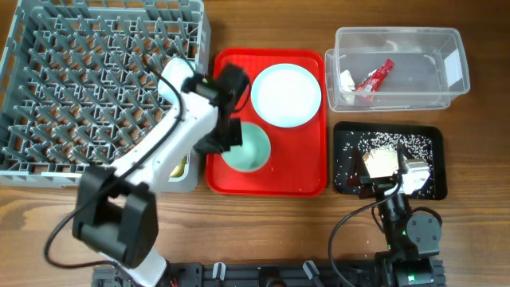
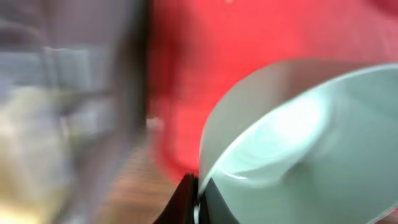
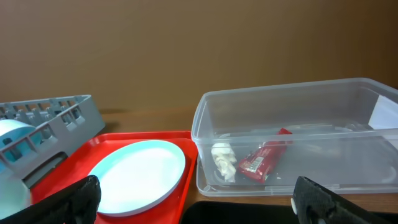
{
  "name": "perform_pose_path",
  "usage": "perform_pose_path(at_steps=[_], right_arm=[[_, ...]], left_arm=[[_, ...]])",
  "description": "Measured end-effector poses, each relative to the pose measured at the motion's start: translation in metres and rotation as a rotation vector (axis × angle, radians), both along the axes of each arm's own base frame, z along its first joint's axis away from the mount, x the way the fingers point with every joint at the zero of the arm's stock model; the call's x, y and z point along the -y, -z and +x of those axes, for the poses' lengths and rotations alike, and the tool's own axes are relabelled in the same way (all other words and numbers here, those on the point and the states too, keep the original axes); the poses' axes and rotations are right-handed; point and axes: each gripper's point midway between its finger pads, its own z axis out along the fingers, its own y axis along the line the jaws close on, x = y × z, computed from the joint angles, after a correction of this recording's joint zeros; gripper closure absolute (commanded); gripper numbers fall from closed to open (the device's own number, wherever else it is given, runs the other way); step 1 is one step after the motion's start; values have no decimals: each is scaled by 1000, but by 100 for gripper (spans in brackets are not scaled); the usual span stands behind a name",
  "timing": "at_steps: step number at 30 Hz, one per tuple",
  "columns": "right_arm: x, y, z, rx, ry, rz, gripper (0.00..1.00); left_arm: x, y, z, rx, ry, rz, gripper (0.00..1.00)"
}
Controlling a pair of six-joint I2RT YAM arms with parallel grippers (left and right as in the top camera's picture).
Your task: Sort waste into correct bins and load items into the dishwasher rack
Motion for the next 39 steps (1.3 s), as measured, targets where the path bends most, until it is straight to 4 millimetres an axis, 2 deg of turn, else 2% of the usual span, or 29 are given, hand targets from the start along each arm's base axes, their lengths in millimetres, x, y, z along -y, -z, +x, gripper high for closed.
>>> perform_pose_path(at_steps=[1,2,3,5,7,10,13,15,17,21,24,29,34,39], right_arm=[[0,0,0,0,0,0,0],[0,0,0,0,0,0,0],[0,0,0,0,0,0,0],[0,0,0,0,0,0,0],[0,0,0,0,0,0,0],[0,0,0,0,0,0,0],[0,0,0,0,0,0,0],[0,0,0,0,0,0,0],[0,0,0,0,0,0,0],[0,0,0,0,0,0,0],[0,0,0,0,0,0,0],[0,0,0,0,0,0,0],[0,0,0,0,0,0,0],[0,0,0,0,0,0,0]], left_arm=[[-16,-24,6,54,0,84,96],[-25,-39,9,98,-4,126,96],[-45,-63,14,175,-18,219,96],[-77,-96,15,277,-48,372,96],[-105,-118,15,350,-84,534,96],[-135,-149,25,505,-169,752,96],[-146,-172,42,659,-223,867,96],[-154,-179,54,736,-269,923,96],[-165,-174,60,751,-304,968,96],[-191,-145,70,705,-342,1069,96],[-204,-127,79,679,-367,1104,96],[-204,-109,92,679,-373,1121,96],[-202,-82,100,626,-327,1150,96],[-198,-80,101,627,-316,1146,96]])
